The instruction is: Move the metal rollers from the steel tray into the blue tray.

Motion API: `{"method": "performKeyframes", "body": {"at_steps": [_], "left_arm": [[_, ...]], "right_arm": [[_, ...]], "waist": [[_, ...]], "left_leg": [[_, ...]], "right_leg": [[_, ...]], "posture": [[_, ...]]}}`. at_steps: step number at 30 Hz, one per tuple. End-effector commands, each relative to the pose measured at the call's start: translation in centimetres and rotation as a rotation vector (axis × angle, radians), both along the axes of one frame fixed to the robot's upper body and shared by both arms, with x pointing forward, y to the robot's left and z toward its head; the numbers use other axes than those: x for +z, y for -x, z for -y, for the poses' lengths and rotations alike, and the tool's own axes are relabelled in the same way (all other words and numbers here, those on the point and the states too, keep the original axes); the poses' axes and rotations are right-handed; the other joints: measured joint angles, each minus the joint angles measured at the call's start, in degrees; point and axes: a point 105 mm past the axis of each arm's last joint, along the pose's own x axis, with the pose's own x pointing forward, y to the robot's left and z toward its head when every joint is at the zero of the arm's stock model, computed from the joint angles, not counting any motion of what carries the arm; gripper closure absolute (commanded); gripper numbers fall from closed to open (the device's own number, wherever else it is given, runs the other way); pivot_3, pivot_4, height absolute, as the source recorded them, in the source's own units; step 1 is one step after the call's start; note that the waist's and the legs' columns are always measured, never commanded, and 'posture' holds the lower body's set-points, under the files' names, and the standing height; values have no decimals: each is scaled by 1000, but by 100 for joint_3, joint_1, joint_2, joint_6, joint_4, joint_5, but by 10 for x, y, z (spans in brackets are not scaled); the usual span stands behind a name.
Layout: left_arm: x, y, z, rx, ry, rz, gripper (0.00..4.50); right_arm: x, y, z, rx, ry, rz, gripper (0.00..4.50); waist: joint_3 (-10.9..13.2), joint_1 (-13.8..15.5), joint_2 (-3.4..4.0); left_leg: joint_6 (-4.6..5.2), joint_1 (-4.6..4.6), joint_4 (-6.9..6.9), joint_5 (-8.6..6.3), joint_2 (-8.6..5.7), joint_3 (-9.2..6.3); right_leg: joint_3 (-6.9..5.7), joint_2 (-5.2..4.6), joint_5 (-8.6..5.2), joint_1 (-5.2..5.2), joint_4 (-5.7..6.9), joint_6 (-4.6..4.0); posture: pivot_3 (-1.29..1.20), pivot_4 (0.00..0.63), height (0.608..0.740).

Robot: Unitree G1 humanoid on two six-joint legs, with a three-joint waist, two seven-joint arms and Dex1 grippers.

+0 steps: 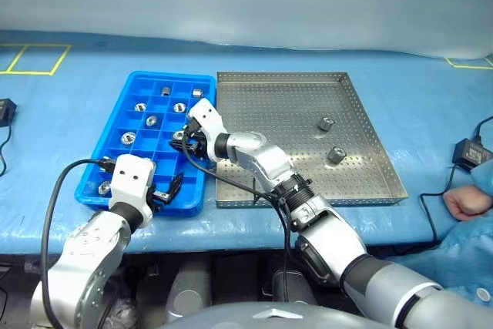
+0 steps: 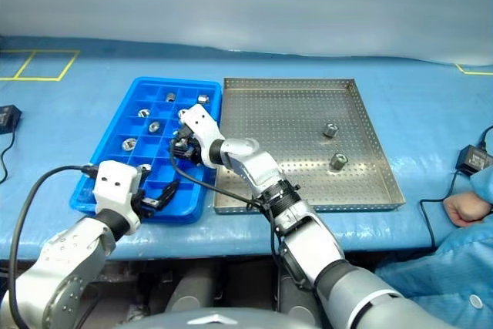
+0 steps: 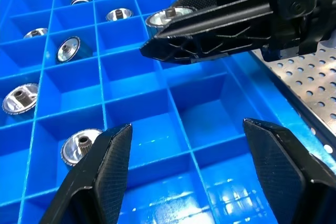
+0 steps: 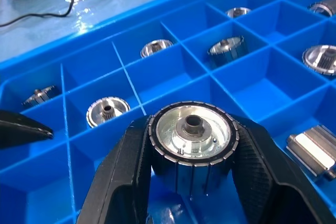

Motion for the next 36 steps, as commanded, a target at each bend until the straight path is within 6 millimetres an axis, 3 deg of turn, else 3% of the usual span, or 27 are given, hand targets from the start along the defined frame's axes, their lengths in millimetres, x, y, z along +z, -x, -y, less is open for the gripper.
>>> {"method": "performKeyframes", "body": {"at_steps": [1,21,33,36], "left_arm": [[13,1,7,-15,1,61,812],[6,4,9,14,3,42,812],[4,4,9,16,3,40,812],[3,4,9,15,5,40,812]], "right_arm": [[29,7,-29,77,-83,56,2526],[51,25,-65,237,-95,176,2526],[46,15,-67,214,-31,178,2526],[46,14,-65,208,-35,178,1757]], "waist": [[1,9,1],[2,65,3],[6,213,10],[7,249,11]], "left_leg": [[-1,2,-2,0,0,-1],[-6,11,-27,2,-1,-22],[-18,1,-30,0,-2,-31],[-21,-1,-36,0,-3,-33]], "right_leg": [[0,2,-1,0,0,-1],[-19,19,-15,-1,5,-25],[-29,15,-17,-2,-7,-26],[-33,16,-17,-1,-18,-26]], "posture": [[344,150,740],[406,150,740],[408,150,740],[402,150,740]]}}
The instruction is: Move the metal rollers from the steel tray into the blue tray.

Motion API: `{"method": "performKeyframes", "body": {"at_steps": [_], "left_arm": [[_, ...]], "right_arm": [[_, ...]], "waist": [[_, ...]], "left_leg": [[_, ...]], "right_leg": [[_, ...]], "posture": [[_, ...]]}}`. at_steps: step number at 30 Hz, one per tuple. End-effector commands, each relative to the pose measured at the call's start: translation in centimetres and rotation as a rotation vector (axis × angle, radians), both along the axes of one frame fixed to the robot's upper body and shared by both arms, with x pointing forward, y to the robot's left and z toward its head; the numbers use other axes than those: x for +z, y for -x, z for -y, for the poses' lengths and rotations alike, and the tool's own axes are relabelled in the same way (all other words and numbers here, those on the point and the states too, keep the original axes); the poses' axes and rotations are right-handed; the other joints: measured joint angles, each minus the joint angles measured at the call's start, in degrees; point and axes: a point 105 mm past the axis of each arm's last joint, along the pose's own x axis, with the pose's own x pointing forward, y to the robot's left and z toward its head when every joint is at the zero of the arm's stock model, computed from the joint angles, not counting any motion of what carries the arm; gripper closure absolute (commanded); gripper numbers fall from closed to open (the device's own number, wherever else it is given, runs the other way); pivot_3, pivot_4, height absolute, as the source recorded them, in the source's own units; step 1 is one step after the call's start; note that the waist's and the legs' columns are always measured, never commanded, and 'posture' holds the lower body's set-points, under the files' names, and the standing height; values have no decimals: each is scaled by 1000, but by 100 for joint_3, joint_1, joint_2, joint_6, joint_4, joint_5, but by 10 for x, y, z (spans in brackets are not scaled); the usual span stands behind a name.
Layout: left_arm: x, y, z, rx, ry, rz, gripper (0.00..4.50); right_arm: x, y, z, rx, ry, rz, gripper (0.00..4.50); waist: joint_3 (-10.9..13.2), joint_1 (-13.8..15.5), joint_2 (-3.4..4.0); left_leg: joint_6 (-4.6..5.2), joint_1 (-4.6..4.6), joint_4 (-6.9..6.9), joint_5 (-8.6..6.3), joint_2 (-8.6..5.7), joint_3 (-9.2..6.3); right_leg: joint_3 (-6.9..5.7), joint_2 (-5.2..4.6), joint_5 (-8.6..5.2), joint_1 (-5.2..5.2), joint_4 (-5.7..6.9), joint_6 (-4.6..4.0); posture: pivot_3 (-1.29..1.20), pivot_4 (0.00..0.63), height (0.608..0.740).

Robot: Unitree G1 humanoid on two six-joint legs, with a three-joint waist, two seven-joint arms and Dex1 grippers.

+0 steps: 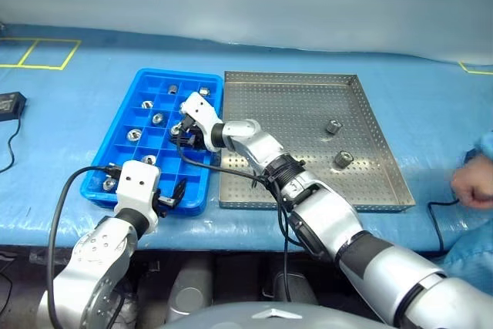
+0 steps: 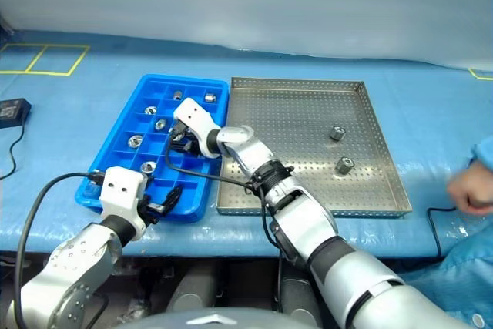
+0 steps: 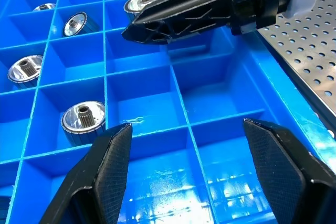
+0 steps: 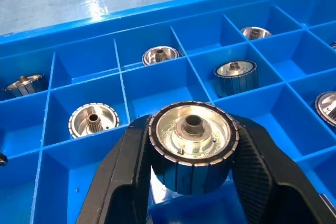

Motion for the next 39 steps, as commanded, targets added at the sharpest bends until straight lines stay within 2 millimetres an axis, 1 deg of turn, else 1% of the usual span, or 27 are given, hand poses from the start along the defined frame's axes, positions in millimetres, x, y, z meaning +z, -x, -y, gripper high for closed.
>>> {"method": "performKeyframes", "body": {"at_steps": [1,2,4,7,9,11,13,15,17,20,23,26,29,32,35,39], "left_arm": [[8,-2,3,-7,0,47,812],[8,-2,3,-10,2,47,812],[7,-4,4,-14,6,47,812],[8,-7,8,-30,13,55,812],[11,-13,13,-47,27,73,812],[14,-19,18,-68,46,93,812],[17,-25,26,-96,70,109,812],[17,-32,34,-132,84,114,812],[16,-39,41,-163,92,114,812],[19,-50,54,-239,107,124,812],[23,-60,65,-310,113,136,812],[25,-68,72,-365,110,134,812],[25,-72,81,-432,103,127,812],[28,-76,89,-483,101,133,812],[29,-76,95,-518,95,135,812],[26,-74,97,-527,93,126,812]], "right_arm": [[36,33,-54,140,-128,37,1458],[38,33,-54,137,-141,44,1170],[41,30,-50,120,-153,54,1170],[46,25,-39,83,-170,79,1170],[50,24,-21,55,-176,100,1170],[49,26,0,22,-162,112,1170],[45,28,27,-42,-132,129,1170],[41,30,56,-127,-108,124,1170],[36,33,83,-221,-82,110,1170],[26,38,129,-417,-34,79,1170],[21,43,157,-578,-21,39,1170],[14,43,174,-718,-10,9,1170],[2,33,196,-929,-14,-56,1170],[-5,31,205,-1045,-49,-124,1170],[-8,29,215,-1136,-57,-131,1170],[-9,27,232,-1246,-60,-115,1170]], "waist": [[0,26,0],[0,32,0],[0,35,0],[1,32,1],[1,30,2],[-2,53,2],[-3,73,4],[-1,89,7],[0,43,9],[-1,-110,10],[-3,-345,14],[-4,-639,15],[-4,-895,15],[-4,-1044,14],[-4,-1170,15],[-4,-1266,15]], "left_leg": [[-1,-1,-2,0,0,0],[-2,-2,-4,-1,0,-1],[-4,-5,-4,-2,0,-3],[-4,-7,-4,-2,-1,-3],[-4,-10,-4,-2,0,-7],[-6,-11,-4,-4,0,-17],[-9,-12,-4,-5,1,-20],[-9,-33,4,-4,-1,-23],[-8,-47,20,-4,-5,-24],[-7,-47,29,-4,-16,-16],[-8,-41,29,-3,-7,-15],[-8,-30,29,-3,-5,-8],[-7,-11,30,-2,-6,11],[-7,1,38,-2,-6,27],[-6,2,50,-2,-6,30],[-4,3,53,-2,-6,25]], "right_leg": [[0,0,0,0,-3,0],[-1,0,0,1,-7,0],[-3,0,0,2,-13,1],[-5,0,1,3,-18,3],[-9,0,1,3,-21,3],[-22,-2,1,9,-27,2],[-37,-8,-1,17,-35,1],[-39,-18,1,15,-37,5],[-39,-20,6,10,-38,12],[-39,-15,7,10,-37,19],[-37,-4,5,11,-30,14],[-29,0,5,13,-19,12],[-3,1,4,12,5,13],[15,3,3,10,30,13],[23,3,4,8,42,15],[35,2,7,6,43,20]], "posture": [[398,150,740],[391,150,740],[382,150,740],[374,150,740],[351,150,740],[316,150,740],[269,150,740],[220,150,740],[168,150,740],[68,150,740],[-32,150,740],[-100,150,740],[-146,150,740],[-166,150,740],[-173,150,740],[-170,150,740]]}}
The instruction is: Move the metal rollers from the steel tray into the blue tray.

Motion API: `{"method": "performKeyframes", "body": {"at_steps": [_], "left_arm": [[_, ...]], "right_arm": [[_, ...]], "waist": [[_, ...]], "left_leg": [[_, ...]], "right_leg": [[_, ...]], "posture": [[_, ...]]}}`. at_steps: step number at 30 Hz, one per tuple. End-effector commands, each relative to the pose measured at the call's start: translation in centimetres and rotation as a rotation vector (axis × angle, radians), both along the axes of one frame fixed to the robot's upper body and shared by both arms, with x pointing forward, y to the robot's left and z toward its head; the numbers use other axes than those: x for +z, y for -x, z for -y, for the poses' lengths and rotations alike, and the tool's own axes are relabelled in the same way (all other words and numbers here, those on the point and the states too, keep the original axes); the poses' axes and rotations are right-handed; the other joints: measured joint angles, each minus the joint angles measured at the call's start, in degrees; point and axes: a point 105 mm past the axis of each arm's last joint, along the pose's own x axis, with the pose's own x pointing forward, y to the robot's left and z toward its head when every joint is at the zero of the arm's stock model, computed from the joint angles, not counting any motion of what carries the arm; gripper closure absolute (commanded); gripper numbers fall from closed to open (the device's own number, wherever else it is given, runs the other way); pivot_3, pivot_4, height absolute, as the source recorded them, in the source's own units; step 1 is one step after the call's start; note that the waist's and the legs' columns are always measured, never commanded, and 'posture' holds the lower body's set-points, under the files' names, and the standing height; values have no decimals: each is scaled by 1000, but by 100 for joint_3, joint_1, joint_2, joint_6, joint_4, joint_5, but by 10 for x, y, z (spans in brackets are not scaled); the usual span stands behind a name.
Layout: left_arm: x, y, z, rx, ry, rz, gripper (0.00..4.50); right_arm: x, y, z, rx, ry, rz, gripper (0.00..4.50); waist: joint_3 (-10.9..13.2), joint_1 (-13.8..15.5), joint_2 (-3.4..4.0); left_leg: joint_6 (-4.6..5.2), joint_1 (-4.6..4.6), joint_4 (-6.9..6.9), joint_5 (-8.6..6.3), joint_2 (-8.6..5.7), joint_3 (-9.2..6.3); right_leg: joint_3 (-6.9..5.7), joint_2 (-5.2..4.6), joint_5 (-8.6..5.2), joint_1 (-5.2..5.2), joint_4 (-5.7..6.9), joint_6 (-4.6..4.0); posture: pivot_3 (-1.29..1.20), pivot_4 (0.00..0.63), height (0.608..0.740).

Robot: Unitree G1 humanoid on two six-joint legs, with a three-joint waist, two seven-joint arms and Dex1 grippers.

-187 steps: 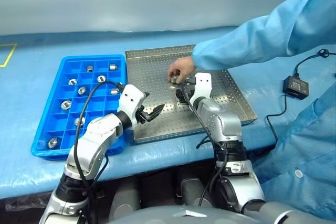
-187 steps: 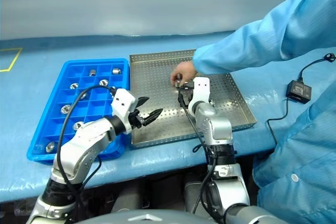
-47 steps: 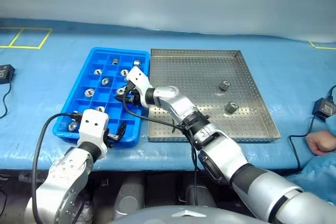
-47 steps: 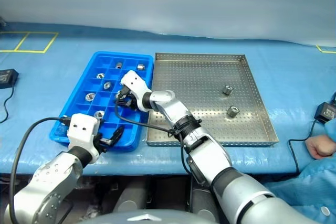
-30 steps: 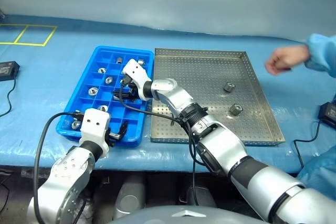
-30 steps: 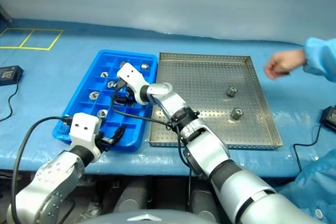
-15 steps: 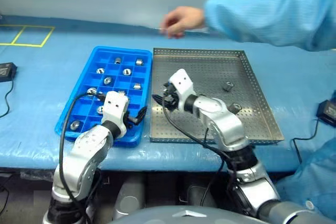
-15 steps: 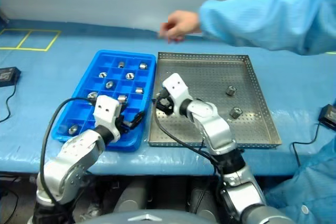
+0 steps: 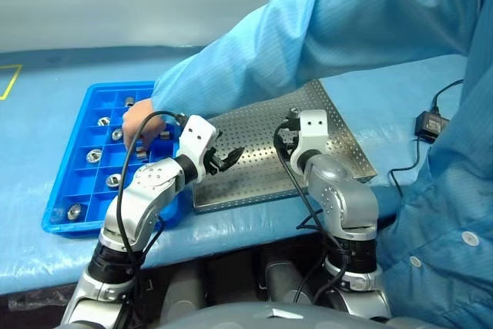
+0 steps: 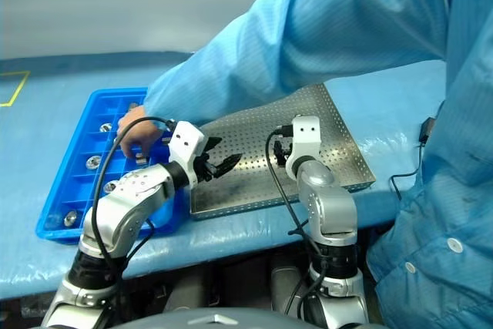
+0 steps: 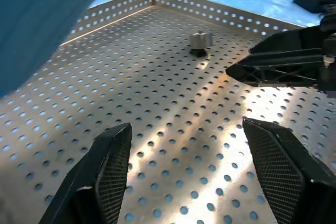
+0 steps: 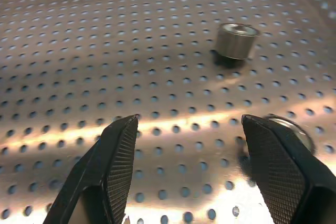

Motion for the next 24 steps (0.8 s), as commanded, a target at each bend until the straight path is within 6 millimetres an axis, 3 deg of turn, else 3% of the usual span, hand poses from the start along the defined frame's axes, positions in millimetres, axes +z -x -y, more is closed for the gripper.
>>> {"method": "performKeyframes", "body": {"at_steps": [1,24], "left_arm": [[6,1,4,-20,5,31,812],[-1,11,1,-5,3,1,812]], "right_arm": [[7,-2,14,-80,23,45,1170],[-25,-25,18,-195,19,43,1170]], "waist": [[0,-32,0],[0,-134,0]], "left_leg": [[0,0,0,0,0,-1],[2,2,-2,1,0,-3]], "right_leg": [[0,0,0,0,0,0],[12,6,1,-1,2,2]], "posture": [[-169,150,740],[-129,150,740]]}}
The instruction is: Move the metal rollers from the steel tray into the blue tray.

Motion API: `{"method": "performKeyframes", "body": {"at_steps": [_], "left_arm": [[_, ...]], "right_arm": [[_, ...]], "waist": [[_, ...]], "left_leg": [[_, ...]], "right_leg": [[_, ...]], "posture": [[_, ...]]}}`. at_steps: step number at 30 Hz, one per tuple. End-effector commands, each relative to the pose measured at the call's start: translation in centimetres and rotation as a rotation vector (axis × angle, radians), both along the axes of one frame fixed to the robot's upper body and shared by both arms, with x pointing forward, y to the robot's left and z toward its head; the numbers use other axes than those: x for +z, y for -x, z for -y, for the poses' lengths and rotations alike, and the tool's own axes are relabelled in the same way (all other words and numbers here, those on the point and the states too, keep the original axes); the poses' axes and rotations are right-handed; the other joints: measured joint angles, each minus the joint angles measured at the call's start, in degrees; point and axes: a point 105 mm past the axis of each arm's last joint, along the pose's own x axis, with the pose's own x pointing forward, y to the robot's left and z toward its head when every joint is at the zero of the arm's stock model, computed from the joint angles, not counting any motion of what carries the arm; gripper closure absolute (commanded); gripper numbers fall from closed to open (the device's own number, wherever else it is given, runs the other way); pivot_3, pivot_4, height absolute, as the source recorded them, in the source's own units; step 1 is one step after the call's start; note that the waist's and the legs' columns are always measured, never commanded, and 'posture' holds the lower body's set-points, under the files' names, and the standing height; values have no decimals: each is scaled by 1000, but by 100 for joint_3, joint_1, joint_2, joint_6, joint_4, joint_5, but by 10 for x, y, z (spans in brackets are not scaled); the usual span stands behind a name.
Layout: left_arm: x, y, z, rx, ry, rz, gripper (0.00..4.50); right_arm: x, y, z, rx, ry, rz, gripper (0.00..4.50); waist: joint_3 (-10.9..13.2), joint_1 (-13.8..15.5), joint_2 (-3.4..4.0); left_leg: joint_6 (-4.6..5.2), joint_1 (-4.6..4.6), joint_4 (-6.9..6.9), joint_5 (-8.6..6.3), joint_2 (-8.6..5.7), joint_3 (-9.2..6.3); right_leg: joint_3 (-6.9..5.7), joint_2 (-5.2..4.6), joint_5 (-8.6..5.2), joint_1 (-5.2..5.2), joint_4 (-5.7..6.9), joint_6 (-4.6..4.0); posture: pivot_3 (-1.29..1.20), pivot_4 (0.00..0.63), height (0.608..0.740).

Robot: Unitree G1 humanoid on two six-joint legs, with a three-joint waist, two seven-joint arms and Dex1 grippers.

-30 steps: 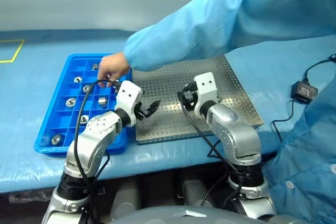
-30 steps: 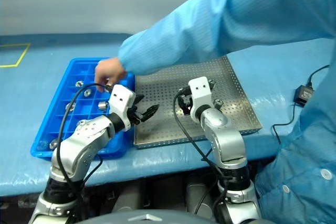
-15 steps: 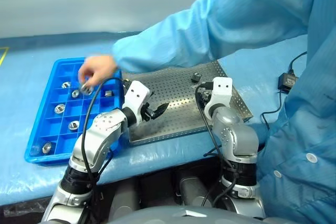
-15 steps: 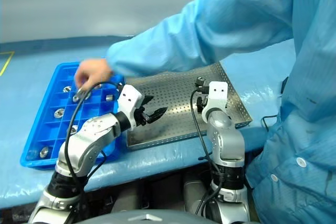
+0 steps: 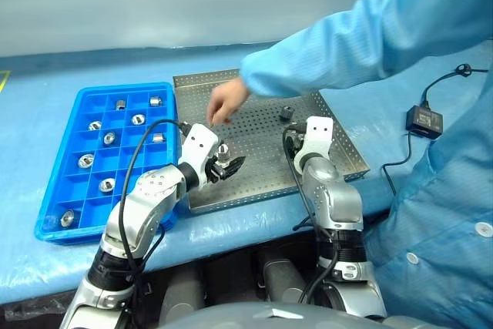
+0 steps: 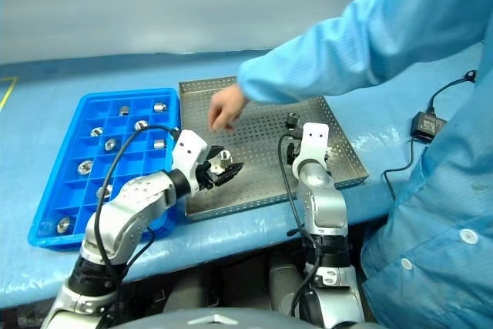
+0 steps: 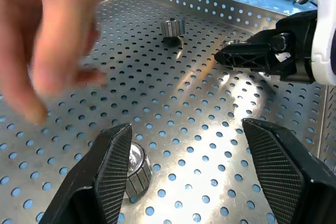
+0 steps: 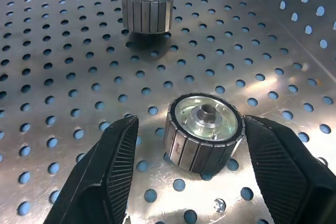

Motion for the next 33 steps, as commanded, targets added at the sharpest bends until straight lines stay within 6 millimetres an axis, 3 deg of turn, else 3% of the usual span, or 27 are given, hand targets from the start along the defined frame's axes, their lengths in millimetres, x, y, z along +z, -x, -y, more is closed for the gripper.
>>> {"method": "performKeyframes", "body": {"at_steps": [1,4,7,10,17,21,25,30,33], "left_arm": [[13,3,3,-13,10,50,812],[13,4,2,-9,8,49,812],[12,4,1,-4,6,46,812],[11,5,0,0,5,42,812],[10,5,-3,13,1,38,812],[15,5,-17,65,-18,64,812],[26,8,-42,165,-26,100,812],[36,21,-77,311,-101,127,812],[38,26,-103,444,-165,131,812]], "right_arm": [[10,-6,0,-30,-10,54,1170],[5,-6,-2,-41,-35,43,1170],[5,-7,1,-58,-43,56,1785],[7,-8,1,-49,-33,71,2726],[29,-8,-16,50,-53,145,2813],[62,0,-61,375,-133,216,2813],[101,29,-110,768,-201,289,2813],[122,66,-153,1121,-222,318,2813],[118,78,-172,1231,-230,289,2813]], "waist": [[0,4,0],[0,5,0],[0,10,0],[0,15,0],[0,19,0],[1,27,1],[1,101,1],[1,393,0],[1,579,0]], "left_leg": [[0,0,0,0,0,0],[0,1,0,0,0,1],[0,2,0,0,0,0],[1,1,0,0,0,0],[1,1,0,0,1,0],[1,1,-1,0,2,1],[1,4,-3,0,8,-1],[1,8,-8,0,12,-20],[0,7,-10,0,10,-20]], "right_leg": [[1,0,0,0,0,1],[3,0,1,0,0,2],[3,2,2,1,0,3],[4,1,2,1,0,3],[4,2,2,0,1,3],[5,2,2,-2,1,3],[5,10,2,-2,4,3],[-7,18,-5,2,7,-8],[-9,15,-6,2,4,-10]], "posture": [[-129,150,740],[-121,150,740],[-119,150,740],[-118,150,740],[-107,150,740],[-59,150,740],[1,150,740],[106,150,740],[147,150,740]]}}
